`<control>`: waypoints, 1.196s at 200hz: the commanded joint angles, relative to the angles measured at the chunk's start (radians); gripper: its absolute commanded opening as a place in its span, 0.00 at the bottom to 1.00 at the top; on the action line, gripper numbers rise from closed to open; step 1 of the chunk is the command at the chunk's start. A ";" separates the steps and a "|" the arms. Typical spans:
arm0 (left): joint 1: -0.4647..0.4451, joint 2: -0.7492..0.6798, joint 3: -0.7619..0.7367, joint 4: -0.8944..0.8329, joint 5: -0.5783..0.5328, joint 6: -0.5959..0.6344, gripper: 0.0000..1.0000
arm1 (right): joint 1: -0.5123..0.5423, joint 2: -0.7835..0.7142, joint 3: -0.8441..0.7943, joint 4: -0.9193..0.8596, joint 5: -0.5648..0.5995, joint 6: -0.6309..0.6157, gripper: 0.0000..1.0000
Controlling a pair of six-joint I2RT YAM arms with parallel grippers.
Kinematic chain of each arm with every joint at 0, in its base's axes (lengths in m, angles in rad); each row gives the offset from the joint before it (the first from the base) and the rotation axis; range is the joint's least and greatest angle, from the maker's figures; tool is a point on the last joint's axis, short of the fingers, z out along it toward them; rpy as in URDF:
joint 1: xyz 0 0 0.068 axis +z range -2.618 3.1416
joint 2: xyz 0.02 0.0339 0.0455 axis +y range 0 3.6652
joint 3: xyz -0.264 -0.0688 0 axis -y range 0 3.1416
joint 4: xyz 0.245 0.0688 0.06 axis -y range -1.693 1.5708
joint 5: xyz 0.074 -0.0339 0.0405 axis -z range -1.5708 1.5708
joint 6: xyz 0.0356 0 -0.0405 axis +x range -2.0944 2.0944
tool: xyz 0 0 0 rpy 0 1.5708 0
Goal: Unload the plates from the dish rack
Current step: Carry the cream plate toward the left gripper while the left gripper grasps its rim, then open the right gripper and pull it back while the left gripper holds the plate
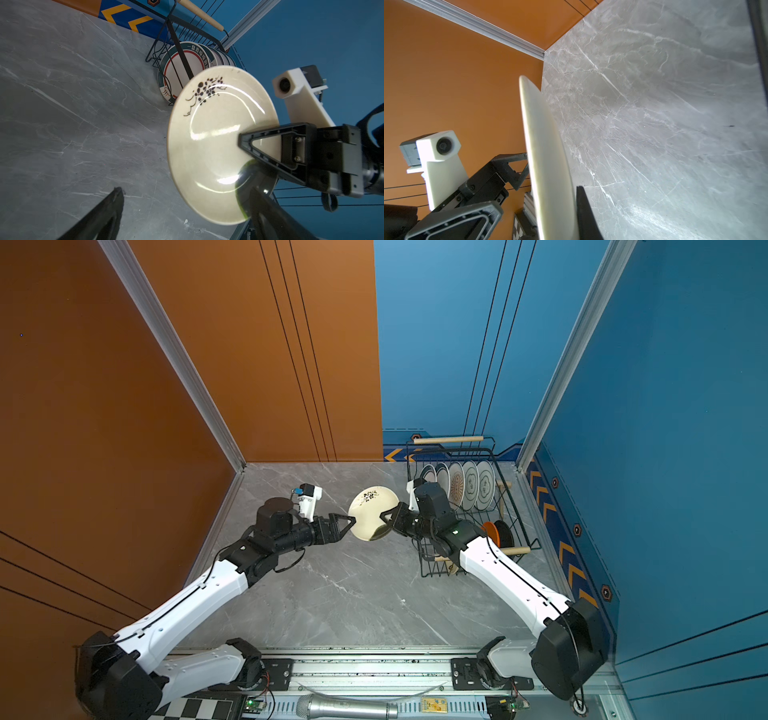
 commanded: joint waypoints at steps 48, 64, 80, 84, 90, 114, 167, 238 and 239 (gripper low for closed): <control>0.033 0.045 -0.031 0.103 0.078 -0.067 0.82 | 0.019 0.067 -0.088 0.398 -0.192 0.179 0.00; 0.035 0.049 -0.038 0.122 0.091 -0.077 0.74 | 0.021 0.076 -0.091 0.410 -0.197 0.179 0.00; 0.040 0.049 -0.041 0.127 0.101 -0.084 0.64 | 0.024 0.096 -0.086 0.431 -0.220 0.177 0.00; 0.040 0.050 -0.041 0.127 0.103 -0.087 0.61 | 0.025 0.101 -0.084 0.433 -0.224 0.177 0.00; 0.042 0.051 -0.042 0.129 0.111 -0.090 0.58 | 0.028 0.112 -0.079 0.442 -0.234 0.176 0.00; 0.051 0.049 -0.043 0.156 0.147 -0.106 0.46 | 0.038 0.151 -0.063 0.448 -0.251 0.161 0.01; 0.067 0.045 -0.053 0.157 0.192 -0.107 0.11 | 0.062 0.229 -0.020 0.468 -0.277 0.156 0.07; 0.137 0.005 -0.090 0.138 0.214 -0.130 0.00 | 0.098 0.304 0.098 0.352 -0.286 0.072 0.29; 0.138 0.003 -0.091 0.137 0.214 -0.130 0.00 | 0.098 0.305 0.099 0.351 -0.285 0.071 0.30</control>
